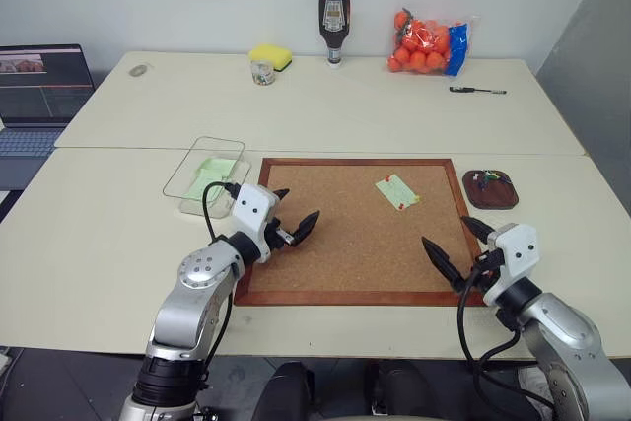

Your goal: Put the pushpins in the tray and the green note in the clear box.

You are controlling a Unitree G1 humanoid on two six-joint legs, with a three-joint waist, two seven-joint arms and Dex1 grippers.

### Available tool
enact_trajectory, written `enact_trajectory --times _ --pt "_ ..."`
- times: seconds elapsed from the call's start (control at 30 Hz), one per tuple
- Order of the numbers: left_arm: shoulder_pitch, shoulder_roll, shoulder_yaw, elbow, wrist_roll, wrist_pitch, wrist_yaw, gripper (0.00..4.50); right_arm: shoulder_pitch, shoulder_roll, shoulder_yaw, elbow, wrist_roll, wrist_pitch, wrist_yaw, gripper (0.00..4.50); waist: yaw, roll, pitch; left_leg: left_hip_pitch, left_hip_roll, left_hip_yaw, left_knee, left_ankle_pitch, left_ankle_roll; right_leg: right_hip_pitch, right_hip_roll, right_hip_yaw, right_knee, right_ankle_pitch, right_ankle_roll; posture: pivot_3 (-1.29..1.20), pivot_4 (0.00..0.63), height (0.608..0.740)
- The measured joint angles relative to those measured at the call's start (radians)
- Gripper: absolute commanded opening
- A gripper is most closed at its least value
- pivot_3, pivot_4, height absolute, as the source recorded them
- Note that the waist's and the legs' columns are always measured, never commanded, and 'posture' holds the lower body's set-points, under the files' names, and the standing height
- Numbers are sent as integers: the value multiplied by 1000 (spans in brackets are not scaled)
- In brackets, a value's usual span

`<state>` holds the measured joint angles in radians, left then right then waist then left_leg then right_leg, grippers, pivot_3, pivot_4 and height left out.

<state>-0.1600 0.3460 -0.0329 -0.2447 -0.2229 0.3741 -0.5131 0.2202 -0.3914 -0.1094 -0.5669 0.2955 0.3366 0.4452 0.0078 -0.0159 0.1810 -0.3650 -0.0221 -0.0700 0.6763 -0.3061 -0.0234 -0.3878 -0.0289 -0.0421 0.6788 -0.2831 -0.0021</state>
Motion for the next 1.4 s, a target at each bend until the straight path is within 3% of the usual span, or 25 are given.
enact_trajectory --times 1.03,1.4 --pt "-89 47 -38 20 -34 77 -87 4158 -29 3 23 5 -3 0 -14 4500 -1 0 1 0 0 0 0 0 0 -1 0 1 0 0 0 0 150 740" --pt "-112 56 -48 88 -10 29 -111 2127 -44 3 26 5 -7 7 -17 4500 -1 0 1 0 0 1 0 0 0 -1 0 1 0 0 0 0 150 740"
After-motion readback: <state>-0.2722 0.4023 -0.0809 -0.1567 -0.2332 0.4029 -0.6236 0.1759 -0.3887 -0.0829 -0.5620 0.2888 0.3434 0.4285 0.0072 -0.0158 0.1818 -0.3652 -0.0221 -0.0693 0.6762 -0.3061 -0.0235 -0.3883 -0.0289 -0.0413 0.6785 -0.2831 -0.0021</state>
